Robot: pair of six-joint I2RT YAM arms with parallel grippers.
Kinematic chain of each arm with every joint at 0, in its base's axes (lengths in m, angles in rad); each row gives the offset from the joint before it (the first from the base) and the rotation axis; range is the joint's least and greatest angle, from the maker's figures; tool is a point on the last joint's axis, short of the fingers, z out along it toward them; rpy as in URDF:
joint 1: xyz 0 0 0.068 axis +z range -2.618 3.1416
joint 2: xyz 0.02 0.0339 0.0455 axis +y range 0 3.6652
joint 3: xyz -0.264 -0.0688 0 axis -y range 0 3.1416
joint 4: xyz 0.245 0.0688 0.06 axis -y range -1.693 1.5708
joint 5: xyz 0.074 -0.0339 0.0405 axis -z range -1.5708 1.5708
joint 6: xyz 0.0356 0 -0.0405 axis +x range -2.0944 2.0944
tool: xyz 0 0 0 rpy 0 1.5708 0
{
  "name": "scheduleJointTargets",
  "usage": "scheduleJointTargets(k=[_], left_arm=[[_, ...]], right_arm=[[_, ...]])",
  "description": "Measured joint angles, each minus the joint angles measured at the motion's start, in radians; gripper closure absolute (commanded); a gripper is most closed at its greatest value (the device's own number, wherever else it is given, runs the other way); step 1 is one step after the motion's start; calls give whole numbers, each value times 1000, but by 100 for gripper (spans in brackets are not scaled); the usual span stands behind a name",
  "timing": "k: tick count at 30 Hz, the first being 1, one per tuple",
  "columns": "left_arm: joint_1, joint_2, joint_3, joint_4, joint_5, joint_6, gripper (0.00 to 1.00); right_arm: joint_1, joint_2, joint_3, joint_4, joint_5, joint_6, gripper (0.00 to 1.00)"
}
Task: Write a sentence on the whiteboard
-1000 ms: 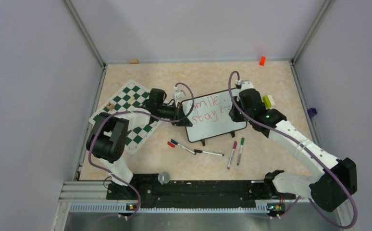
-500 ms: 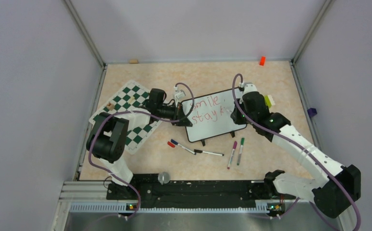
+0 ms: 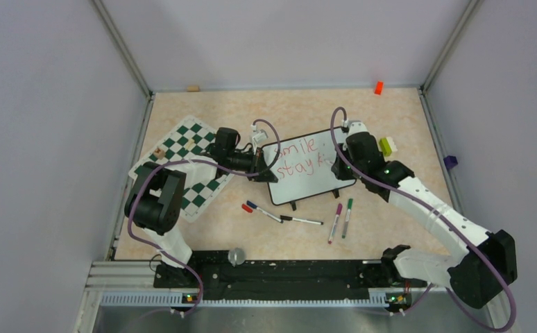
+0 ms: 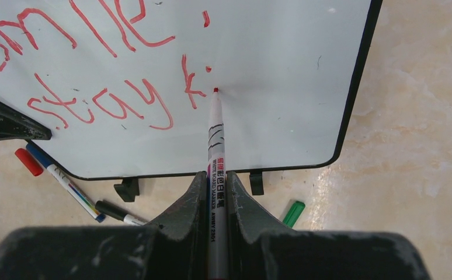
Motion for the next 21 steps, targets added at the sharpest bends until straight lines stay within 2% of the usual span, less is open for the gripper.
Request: scheduleJointTargets(k=[21], left_arm=[[1,0,0,-2,0,0,100]], right_arm=[[0,4,-11,7,-13,1,100]])
